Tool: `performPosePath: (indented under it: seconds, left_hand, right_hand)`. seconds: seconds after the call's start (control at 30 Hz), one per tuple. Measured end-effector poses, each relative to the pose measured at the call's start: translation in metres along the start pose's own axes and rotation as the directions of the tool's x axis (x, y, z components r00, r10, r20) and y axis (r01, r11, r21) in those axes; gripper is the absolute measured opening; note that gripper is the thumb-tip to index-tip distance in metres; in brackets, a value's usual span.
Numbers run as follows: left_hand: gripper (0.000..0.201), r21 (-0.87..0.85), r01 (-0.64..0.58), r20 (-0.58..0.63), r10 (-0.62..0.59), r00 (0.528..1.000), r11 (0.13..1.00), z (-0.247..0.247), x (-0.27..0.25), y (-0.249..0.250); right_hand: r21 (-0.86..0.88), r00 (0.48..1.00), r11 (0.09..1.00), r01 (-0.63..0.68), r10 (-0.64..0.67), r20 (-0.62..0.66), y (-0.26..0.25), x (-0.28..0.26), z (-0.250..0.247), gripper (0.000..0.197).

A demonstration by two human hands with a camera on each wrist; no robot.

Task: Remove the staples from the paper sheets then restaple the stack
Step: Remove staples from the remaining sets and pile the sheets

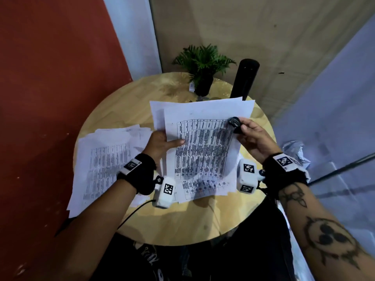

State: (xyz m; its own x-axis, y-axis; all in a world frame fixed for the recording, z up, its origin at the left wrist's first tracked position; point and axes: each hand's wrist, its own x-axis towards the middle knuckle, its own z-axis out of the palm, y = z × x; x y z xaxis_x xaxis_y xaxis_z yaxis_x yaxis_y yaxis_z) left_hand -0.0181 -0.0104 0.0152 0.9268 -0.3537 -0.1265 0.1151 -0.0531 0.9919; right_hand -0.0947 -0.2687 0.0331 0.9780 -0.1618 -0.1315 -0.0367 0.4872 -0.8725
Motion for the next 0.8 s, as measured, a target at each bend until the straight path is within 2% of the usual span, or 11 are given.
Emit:
performPosePath:
  seconds: [0.07, 0.2, 0.23, 0.3, 0.37, 0.4, 0.47, 0.53, 0.63, 0.73, 0.8]
  left_hand:
    - [0.033, 0.002, -0.034, 0.03, 0.034, 0.999, 0.999, -0.005, -0.006, 0.01]
    - [0.031, 0.007, -0.075, 0.075, 0.074, 0.994, 0.997, -0.014, -0.016, 0.025]
    - [0.031, 0.0, -0.093, 0.035, 0.093, 0.995, 0.996, -0.016, -0.018, 0.031]
    - [0.027, -0.009, -0.156, -0.168, 0.152, 0.974, 0.988, -0.024, -0.018, 0.039]
    - [0.025, 0.055, -0.211, -0.384, 0.216, 0.898, 0.976, -0.031, -0.019, 0.05]
    - [0.034, 0.105, -0.222, -0.425, 0.246, 0.871, 0.969, -0.033, -0.019, 0.056]
    - [0.063, 0.184, -0.263, -0.367, 0.314, 0.876, 0.947, -0.034, -0.018, 0.072]
    - [0.088, 0.256, -0.335, -0.233, 0.394, 0.889, 0.907, -0.031, -0.019, 0.092]
    - [0.117, 0.406, -0.435, -0.136, 0.524, 0.841, 0.803, -0.028, -0.021, 0.118]
    - [0.114, 0.672, -0.452, -0.051, 0.645, 0.762, 0.587, -0.028, -0.022, 0.142]
    - [0.089, 0.688, -0.475, 0.085, 0.589, 0.804, 0.549, -0.031, -0.02, 0.158]
  right_hand:
    - [-0.011, 0.997, 1.0, -0.019, 0.02, 0.072, -0.013, -0.001, 0.004, 0.057]
    - [-0.031, 0.991, 0.999, 0.028, -0.024, 0.129, -0.028, -0.01, 0.013, 0.054]
    - [-0.023, 0.99, 0.999, 0.049, -0.045, 0.131, -0.032, -0.013, 0.016, 0.054]
    - [-0.019, 0.988, 0.997, 0.076, -0.073, 0.138, -0.038, -0.019, 0.02, 0.055]
    - [-0.028, 0.985, 0.996, 0.081, -0.075, 0.155, -0.044, -0.025, 0.024, 0.057]
    - [-0.034, 0.983, 0.996, 0.084, -0.077, 0.167, -0.047, -0.028, 0.025, 0.058]
    - [-0.036, 0.977, 0.994, 0.1, -0.091, 0.194, -0.055, -0.034, 0.03, 0.059]
    - [-0.028, 0.967, 0.993, 0.119, -0.109, 0.229, -0.064, -0.041, 0.038, 0.058]
    - [-0.031, 0.952, 0.99, 0.139, -0.125, 0.278, -0.076, -0.051, 0.045, 0.059]
    - [-0.045, 0.942, 0.986, 0.158, -0.137, 0.306, -0.085, -0.061, 0.048, 0.06]
    - [-0.027, 0.938, 0.985, 0.171, -0.154, 0.312, -0.091, -0.066, 0.049, 0.059]
